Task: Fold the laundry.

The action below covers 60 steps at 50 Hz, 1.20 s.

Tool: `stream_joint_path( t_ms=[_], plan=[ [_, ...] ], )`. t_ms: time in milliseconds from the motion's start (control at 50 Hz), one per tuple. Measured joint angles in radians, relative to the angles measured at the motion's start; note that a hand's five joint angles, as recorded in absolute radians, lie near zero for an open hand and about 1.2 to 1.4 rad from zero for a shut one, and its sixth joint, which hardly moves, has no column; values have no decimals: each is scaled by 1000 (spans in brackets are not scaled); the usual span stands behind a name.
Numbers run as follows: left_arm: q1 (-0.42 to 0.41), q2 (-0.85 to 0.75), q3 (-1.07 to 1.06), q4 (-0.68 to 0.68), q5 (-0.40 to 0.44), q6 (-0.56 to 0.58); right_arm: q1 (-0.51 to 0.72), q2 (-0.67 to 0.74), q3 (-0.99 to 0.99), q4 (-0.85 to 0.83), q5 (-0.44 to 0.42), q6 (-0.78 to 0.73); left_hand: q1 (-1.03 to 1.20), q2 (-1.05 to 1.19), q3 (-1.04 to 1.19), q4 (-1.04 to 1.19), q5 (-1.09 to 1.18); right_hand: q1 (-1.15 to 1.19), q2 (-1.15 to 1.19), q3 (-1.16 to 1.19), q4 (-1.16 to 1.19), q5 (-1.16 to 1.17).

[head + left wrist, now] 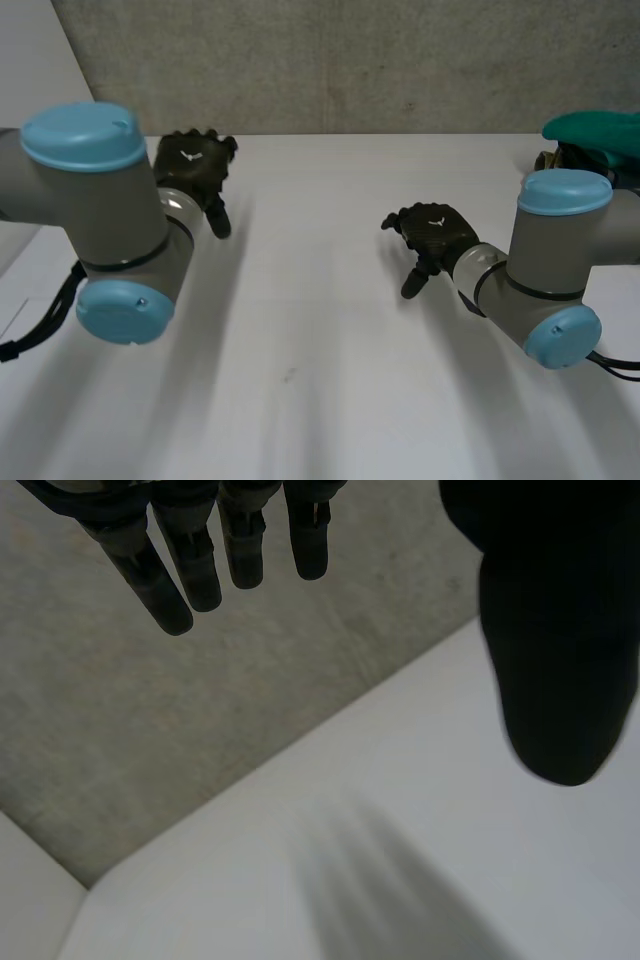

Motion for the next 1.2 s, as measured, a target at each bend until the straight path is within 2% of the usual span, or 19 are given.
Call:
stream_joint_path(
  t_ms=[220,360,460,520,600,680,720,800,920,1060,1200],
  plan=[
    [34,12,10,11,27,18,5,-13,-28,40,28,155,0,0,0,0,0,-10,0,-10,-6,-13],
    [38,0,29,-6,67,72,-6,38,-144,242,39,303,0,0,0,0,0,-34,-54,-30,-31,-34],
    [55,25,40,-37,101,78,-11,17,-191,349,94,278,0,0,0,0,0,-56,-65,-45,-43,-47],
    [67,63,35,-63,132,64,-14,-32,-187,359,150,225,0,0,0,0,0,-64,-79,-59,-52,-60],
    [90,172,-8,-98,202,-4,-17,-171,-115,292,242,130,0,0,0,0,0,-104,-118,-92,-94,-80],
    [122,308,-84,-111,272,-105,-19,-310,-15,210,270,87,0,0,0,0,0,-105,-124,-103,-109,-81],
    [135,356,-115,-113,295,-142,-19,-359,25,187,267,81,0,0,0,0,0,-106,-124,-104,-109,-81],
    [192,518,-237,-131,379,-235,-25,-519,166,157,205,87,0,0,0,0,0,-124,-147,-118,-122,-81],
    [280,676,-370,-182,453,-266,-42,-675,303,194,127,104,0,0,0,0,0,-124,-147,-118,-123,-81],
    [322,673,-406,-216,431,-233,-59,-681,319,235,156,97,0,0,0,0,0,-124,-147,-118,-122,-81],
    [284,619,-418,-221,345,-222,-68,-645,326,179,212,88,0,0,0,0,0,-124,-147,-118,-123,-81]
  ],
)
